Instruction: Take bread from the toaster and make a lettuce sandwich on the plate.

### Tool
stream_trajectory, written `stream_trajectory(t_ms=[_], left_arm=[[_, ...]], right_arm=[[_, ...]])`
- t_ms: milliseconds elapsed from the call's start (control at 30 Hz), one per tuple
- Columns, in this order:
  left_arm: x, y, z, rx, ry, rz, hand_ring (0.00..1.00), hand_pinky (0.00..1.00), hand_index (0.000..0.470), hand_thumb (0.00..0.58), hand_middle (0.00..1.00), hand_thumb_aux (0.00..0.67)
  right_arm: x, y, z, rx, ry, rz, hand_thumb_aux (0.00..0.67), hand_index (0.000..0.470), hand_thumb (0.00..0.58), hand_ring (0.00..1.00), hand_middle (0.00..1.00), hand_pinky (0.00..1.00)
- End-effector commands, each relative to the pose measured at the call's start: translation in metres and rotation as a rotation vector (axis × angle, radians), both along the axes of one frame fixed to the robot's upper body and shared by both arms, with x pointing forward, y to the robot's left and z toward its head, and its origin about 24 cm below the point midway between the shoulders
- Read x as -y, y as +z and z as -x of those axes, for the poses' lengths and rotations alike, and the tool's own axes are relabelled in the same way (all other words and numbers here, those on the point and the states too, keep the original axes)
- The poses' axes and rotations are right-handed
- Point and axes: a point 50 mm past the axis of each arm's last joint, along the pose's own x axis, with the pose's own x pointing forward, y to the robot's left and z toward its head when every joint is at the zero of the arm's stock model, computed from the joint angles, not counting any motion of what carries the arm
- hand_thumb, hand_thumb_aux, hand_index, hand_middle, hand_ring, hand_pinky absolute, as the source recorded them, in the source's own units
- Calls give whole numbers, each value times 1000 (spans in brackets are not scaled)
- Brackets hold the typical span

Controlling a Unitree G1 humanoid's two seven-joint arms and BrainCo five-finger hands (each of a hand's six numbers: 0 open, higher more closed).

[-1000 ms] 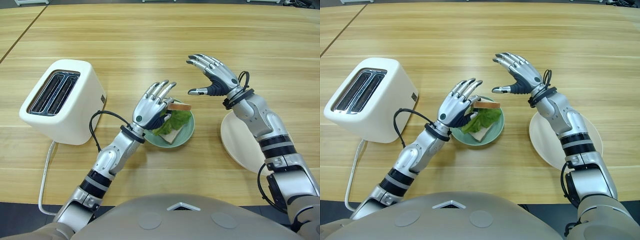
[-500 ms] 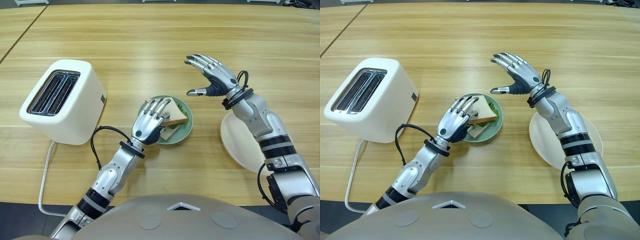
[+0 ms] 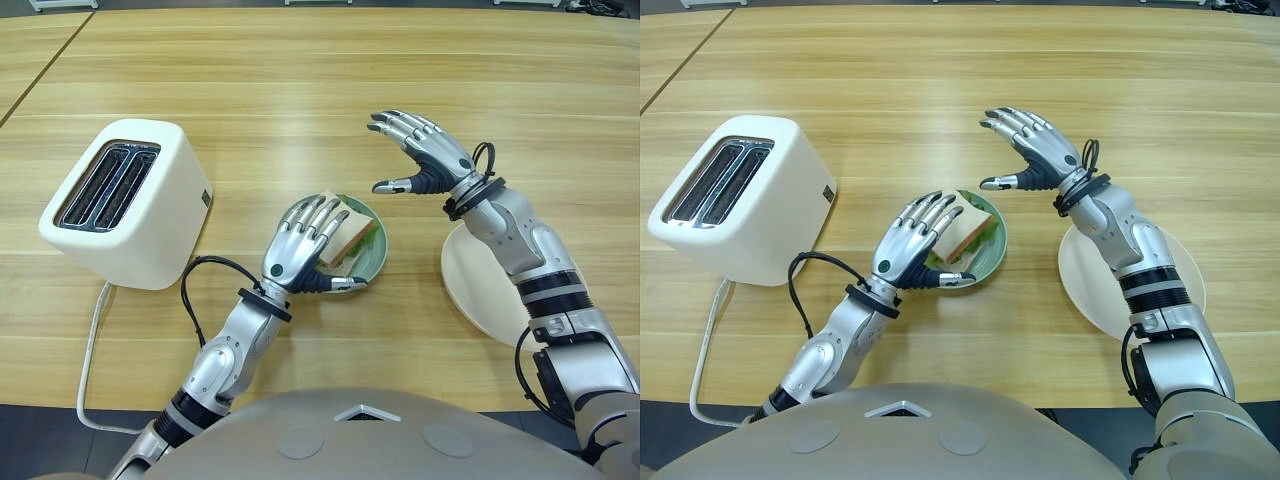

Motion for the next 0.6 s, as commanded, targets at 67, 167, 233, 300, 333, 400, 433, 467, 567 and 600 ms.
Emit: stream_trajectory(t_ms=[67, 167, 233, 300, 333, 400, 433, 467, 567, 600], left_arm=[[-5, 10, 4, -5, 9, 34, 0, 0, 0, 0, 0, 0], [-21, 23, 0, -7, 22, 115, 0, 0, 7, 18, 0, 11], [-32, 22, -8, -45, 31, 128, 0, 0, 70, 160, 0, 100], [-39, 22, -14, -68, 22, 127, 0, 0, 153, 316, 0, 218], [-41, 21, -14, -83, 6, 121, 0, 0, 140, 294, 0, 200], [-35, 11, -15, -137, -63, 80, 0, 0, 39, 92, 0, 55], [-30, 6, -14, -151, -91, 59, 0, 0, 22, 53, 0, 32], [-24, 1, -13, -179, -128, 47, 0, 0, 7, 18, 0, 11], [-12, -15, -9, -236, -188, 25, 0, 0, 0, 0, 0, 0], [-10, -17, -9, -236, -192, 24, 0, 0, 0, 0, 0, 0]], right_arm=[[-2, -2, 0, -17, 14, 15, 0, 0, 0, 0, 0, 0], [-4, -2, 0, -26, 26, 21, 0, 0, 0, 0, 0, 0], [-5, -3, 1, -30, 31, 24, 0, 0, 0, 0, 0, 0], [-5, -3, 1, -29, 39, 29, 0, 0, 0, 0, 0, 0], [-6, -2, 1, -28, 45, 30, 0, 0, 0, 0, 0, 0], [-7, -2, 1, -29, 53, 33, 0, 0, 0, 0, 0, 0], [-7, -3, 0, -30, 55, 34, 0, 0, 0, 0, 0, 0], [-7, -3, 0, -32, 56, 36, 0, 0, 0, 0, 0, 0], [-8, -4, 1, -34, 65, 39, 0, 0, 0, 0, 0, 0], [-8, -4, 1, -35, 67, 40, 0, 0, 0, 0, 0, 0]])
